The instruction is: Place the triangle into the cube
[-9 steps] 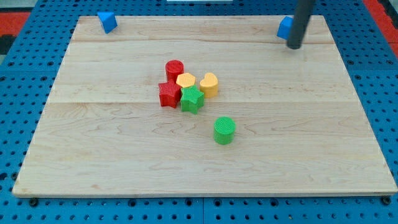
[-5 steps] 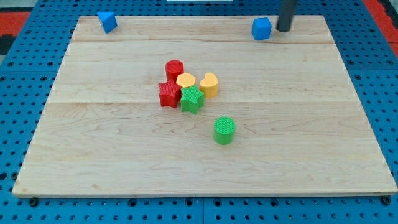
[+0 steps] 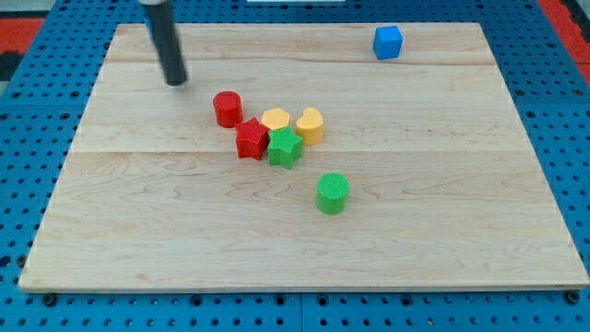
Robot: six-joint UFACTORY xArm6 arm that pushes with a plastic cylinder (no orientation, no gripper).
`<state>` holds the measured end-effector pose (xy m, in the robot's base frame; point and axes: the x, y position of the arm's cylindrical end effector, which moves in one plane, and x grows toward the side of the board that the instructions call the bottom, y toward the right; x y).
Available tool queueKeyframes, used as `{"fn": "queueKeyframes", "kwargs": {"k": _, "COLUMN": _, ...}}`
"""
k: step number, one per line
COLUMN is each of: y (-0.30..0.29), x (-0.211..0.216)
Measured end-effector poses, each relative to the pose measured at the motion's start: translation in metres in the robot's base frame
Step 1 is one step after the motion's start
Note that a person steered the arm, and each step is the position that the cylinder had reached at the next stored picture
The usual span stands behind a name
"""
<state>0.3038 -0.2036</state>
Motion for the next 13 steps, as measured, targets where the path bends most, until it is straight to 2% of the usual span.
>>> {"fn": "queueKeyframes", "kwargs": {"k": 1, "y": -0.069, "x": -0.025}}
{"fn": "queueKeyframes", "kwargs": {"k": 2, "y": -0.101, "x": -0.042}}
{"fn": "queueKeyframes", "kwargs": {"k": 3, "y": -0.100, "x": -0.066}}
{"fn": "queueKeyframes", "kwargs": {"k": 4, "y": -0.069, "x": -0.105}}
{"fn": "queueKeyframes", "kwargs": {"k": 5, "y": -0.007, "x": -0.104}}
{"fn": "queueKeyframes", "kwargs": {"k": 7, "y": 0.115, "x": -0.049}}
{"fn": "queueKeyframes", "kwargs": {"k": 9, "y": 0.261, "x": -0.032}}
{"fn": "queueKeyframes", "kwargs": {"k": 10, "y": 0.192, "x": -0.002}}
{"fn": "queueKeyframes", "kwargs": {"k": 12, "y": 0.115, "x": 0.051}}
{"fn": "queueKeyframes", "kwargs": {"k": 13, "y": 0.158, "x": 0.052}}
